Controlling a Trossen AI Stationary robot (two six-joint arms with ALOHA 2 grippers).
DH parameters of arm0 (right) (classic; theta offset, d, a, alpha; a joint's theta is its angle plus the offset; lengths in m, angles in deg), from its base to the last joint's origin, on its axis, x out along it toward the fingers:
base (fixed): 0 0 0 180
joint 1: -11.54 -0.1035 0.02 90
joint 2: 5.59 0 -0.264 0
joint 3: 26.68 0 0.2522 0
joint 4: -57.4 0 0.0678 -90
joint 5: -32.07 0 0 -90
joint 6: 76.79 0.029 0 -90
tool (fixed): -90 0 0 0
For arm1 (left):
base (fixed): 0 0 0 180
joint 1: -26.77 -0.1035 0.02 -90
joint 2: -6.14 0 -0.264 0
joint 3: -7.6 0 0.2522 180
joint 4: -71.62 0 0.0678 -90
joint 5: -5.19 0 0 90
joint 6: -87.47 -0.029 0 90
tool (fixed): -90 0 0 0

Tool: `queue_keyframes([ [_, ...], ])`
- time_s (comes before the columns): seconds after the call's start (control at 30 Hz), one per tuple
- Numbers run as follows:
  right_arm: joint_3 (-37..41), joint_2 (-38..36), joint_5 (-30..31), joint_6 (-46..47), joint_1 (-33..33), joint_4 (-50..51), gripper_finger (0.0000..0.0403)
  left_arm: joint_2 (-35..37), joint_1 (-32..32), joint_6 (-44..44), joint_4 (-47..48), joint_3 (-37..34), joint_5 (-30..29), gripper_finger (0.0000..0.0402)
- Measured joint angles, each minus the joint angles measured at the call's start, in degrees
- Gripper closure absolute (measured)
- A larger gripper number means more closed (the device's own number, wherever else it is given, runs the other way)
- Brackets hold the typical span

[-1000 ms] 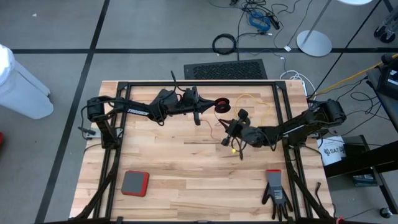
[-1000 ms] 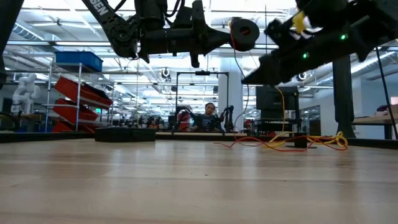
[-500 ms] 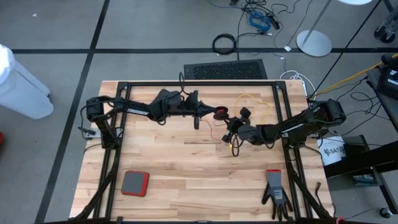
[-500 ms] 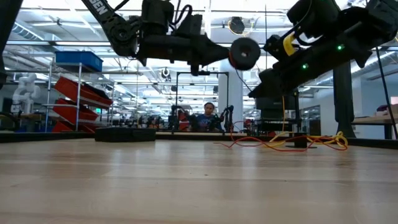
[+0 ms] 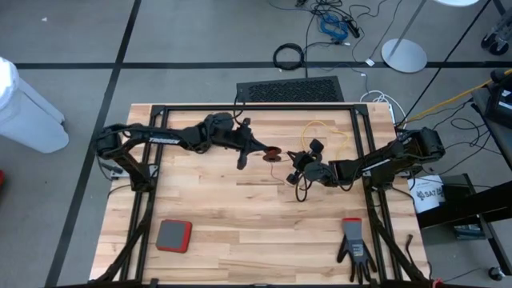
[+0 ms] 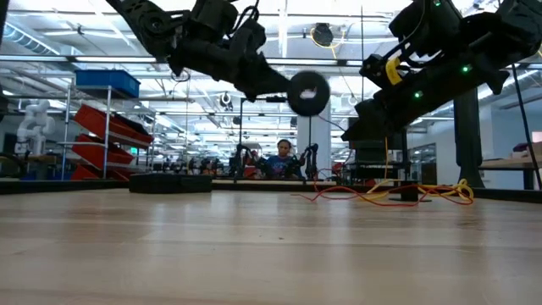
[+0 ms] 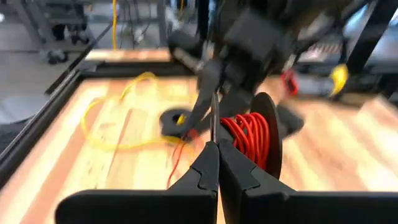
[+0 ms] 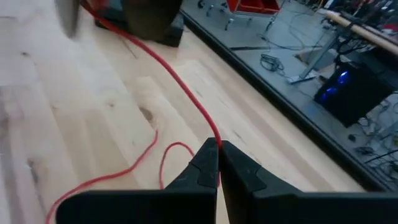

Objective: Coil cords
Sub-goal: Coil the red wire onto the black spool

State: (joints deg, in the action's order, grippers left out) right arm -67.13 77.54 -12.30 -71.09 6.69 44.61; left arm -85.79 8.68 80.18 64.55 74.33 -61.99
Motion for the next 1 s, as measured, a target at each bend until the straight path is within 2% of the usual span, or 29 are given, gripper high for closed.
queue_keyframes([
  [0.27, 0.0, -0.3, -4.0, 3.1, -0.1, -1.1, 0.0403, 0.3, 0.5, -10.5, 9.0, 0.0, -10.0, 0.0401],
  [0.5, 0.0, -0.3, -7.0, 2.7, 0.0, -8.3, 0.0403, 0.3, 3.1, -17.5, 9.4, 0.0, -18.2, 0.0401],
  [0.63, 0.0, -0.3, -9.0, 2.3, 0.3, -11.8, 0.0403, 0.3, 5.1, -20.5, 8.0, 0.0, -26.0, 0.0401],
  [1.0, 0.0, -0.3, -10.0, -1.2, 0.8, -22.1, 0.0403, -4.8, 8.9, -23.6, -5.2, 0.0, -34.7, 0.0401],
])
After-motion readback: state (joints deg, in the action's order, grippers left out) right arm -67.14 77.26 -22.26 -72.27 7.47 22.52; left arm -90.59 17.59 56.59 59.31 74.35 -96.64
